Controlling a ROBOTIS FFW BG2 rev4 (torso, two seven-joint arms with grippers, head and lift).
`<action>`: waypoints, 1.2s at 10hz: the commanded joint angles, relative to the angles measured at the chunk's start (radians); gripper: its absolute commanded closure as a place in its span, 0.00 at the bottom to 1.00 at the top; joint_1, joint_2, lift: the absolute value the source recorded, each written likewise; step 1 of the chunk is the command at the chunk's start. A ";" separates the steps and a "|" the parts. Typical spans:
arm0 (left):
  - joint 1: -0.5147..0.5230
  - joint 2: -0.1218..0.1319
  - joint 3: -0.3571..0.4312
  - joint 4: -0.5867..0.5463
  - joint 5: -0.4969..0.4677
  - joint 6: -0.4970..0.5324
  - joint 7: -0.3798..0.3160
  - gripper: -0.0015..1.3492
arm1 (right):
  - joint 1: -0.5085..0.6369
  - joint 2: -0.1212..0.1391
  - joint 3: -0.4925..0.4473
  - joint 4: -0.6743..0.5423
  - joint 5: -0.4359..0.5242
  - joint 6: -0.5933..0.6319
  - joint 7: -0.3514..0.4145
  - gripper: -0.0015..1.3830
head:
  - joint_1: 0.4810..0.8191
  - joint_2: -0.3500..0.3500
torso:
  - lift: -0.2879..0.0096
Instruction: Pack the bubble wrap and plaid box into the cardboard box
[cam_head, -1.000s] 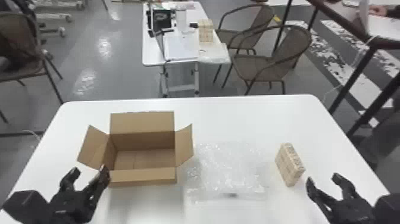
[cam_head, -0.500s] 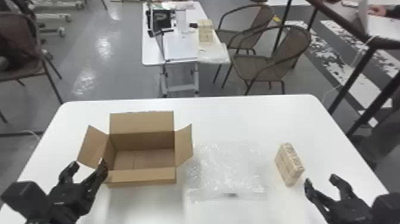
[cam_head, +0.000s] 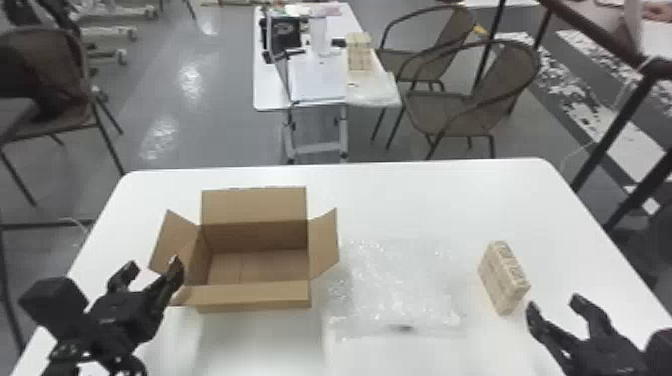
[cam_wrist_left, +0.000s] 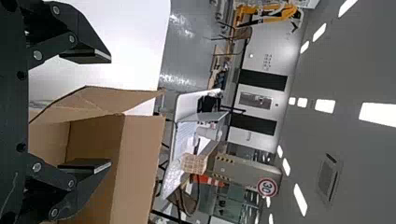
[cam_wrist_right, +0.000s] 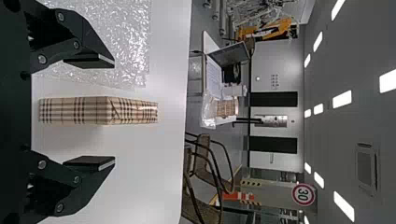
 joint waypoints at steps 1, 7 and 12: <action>-0.029 -0.003 0.015 0.037 0.037 0.015 -0.010 0.35 | -0.006 0.001 0.001 0.006 0.000 0.003 0.004 0.38 | 0.63 0.53 | 0.82; -0.104 -0.003 0.023 0.120 0.062 0.049 -0.050 0.38 | -0.019 0.001 0.001 0.010 0.003 0.020 0.016 0.37 | 0.63 0.54 | 0.82; -0.109 -0.002 0.027 0.128 0.052 0.028 -0.050 0.61 | -0.022 0.001 0.007 0.018 0.003 0.022 0.020 0.37 | 0.63 0.55 | 0.82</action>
